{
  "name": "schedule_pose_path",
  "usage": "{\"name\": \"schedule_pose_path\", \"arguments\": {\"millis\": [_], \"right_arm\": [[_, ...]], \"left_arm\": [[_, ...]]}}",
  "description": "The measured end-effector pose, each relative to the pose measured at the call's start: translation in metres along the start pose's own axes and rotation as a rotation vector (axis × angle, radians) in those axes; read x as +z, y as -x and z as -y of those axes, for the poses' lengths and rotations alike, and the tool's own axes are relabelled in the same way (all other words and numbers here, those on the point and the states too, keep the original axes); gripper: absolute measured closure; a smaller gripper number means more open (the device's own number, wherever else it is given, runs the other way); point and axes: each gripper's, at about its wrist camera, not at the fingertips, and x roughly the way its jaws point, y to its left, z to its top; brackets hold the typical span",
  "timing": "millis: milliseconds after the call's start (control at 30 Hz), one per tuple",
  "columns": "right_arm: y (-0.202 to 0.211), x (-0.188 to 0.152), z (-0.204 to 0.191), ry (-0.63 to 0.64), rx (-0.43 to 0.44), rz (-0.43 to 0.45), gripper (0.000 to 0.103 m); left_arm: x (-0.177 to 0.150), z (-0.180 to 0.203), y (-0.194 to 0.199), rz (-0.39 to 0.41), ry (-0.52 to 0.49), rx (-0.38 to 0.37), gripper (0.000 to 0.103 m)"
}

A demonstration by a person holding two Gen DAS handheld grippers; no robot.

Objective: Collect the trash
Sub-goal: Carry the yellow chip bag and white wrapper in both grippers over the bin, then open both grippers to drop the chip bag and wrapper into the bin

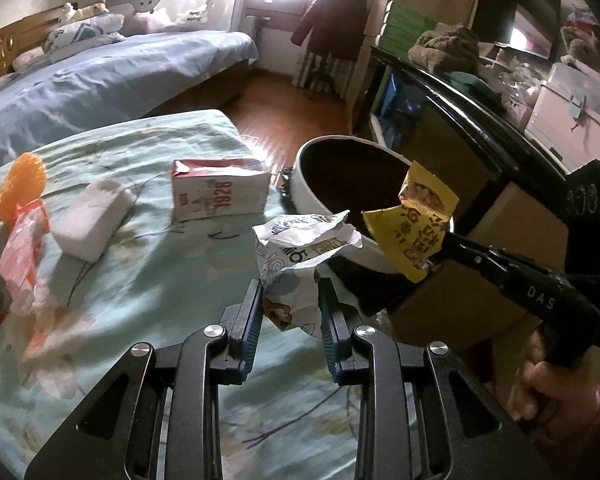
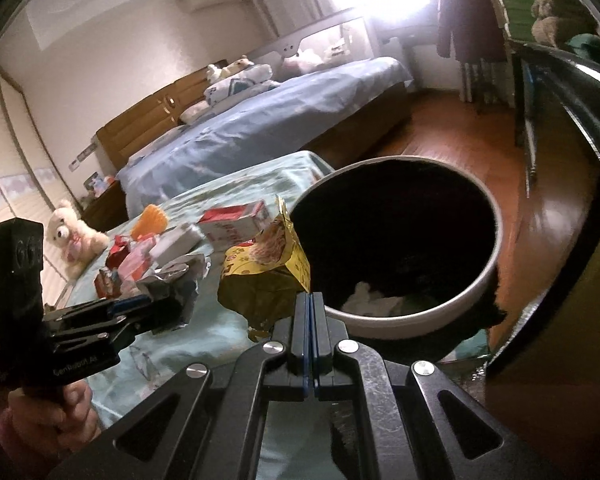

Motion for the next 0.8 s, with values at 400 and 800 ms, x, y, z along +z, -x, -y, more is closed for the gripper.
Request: {"name": "schedule_pose_path", "arguments": {"millis": [400, 800], "right_arm": [[0.006, 0.011, 0.020, -0.007, -0.105, 0.042, 0.103], [0.001, 0.019, 0.039, 0.000, -0.210, 0.040, 0.103]], "left_arm": [[0.024, 0.023, -0.014, 0.008, -0.048, -0.030, 0.078], [0.048, 0.043, -0.037, 0.000, -0.090, -0.035, 0.077]]}}
